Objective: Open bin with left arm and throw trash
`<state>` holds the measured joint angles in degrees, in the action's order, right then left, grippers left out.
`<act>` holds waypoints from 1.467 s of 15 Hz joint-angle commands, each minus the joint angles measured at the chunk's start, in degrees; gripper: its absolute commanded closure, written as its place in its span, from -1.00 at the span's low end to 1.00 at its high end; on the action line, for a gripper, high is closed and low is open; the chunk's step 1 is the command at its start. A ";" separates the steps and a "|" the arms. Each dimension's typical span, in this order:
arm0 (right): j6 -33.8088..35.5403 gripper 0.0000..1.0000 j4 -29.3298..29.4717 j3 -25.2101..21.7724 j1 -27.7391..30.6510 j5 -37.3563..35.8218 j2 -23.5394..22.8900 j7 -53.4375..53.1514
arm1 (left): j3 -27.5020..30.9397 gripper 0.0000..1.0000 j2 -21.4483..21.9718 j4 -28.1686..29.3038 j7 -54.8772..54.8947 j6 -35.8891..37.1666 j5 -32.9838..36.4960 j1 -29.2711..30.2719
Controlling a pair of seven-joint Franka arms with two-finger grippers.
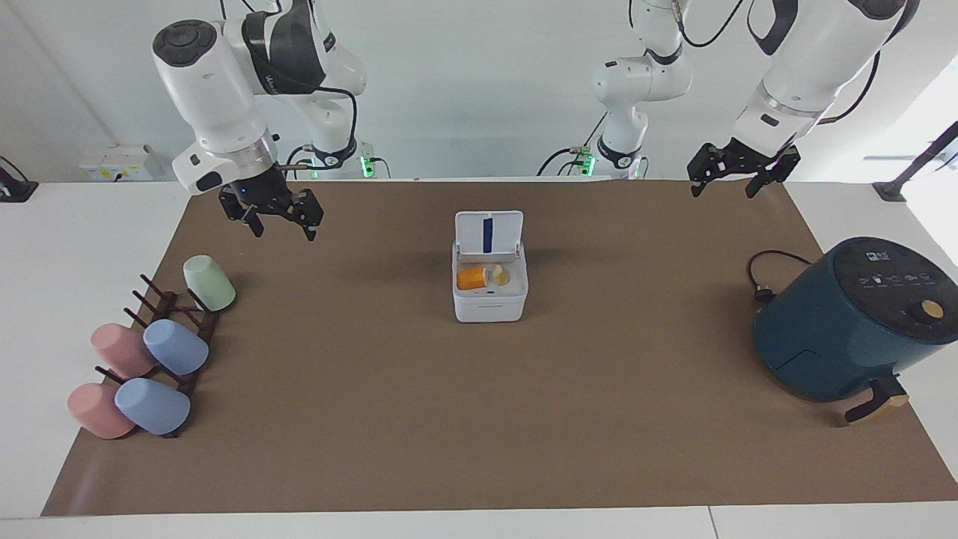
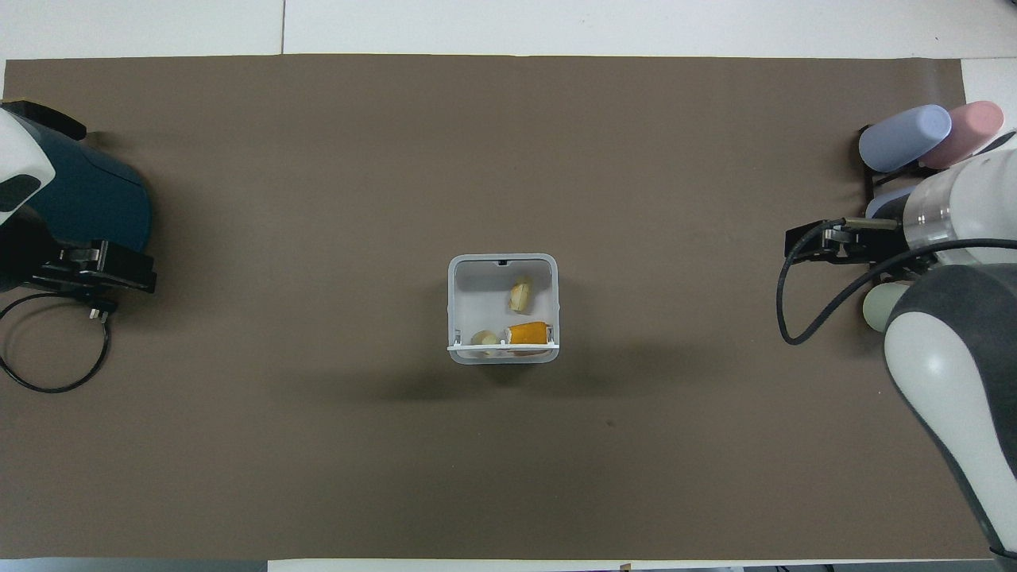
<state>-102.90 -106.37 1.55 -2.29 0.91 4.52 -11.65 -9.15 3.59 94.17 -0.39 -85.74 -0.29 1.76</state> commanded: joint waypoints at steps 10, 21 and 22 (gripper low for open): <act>11.93 -1.00 10.47 0.29 2.12 -0.73 -2.05 4.62 | 0.36 -1.00 1.07 0.93 0.12 -1.35 -2.61 0.35; 13.69 -1.00 13.12 0.73 2.56 -1.53 -3.38 4.18 | 0.36 -1.00 1.07 0.84 0.12 -1.18 -2.61 0.43; 13.25 -1.00 12.59 0.73 2.47 -1.53 -3.29 4.18 | 0.36 -1.00 1.07 0.84 0.12 -1.18 -2.61 0.44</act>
<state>-90.21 -94.44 1.88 -0.33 -0.78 1.77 -8.03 -8.87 3.61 94.18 -0.39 -86.68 -1.86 1.81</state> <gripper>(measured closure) 0.000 0.000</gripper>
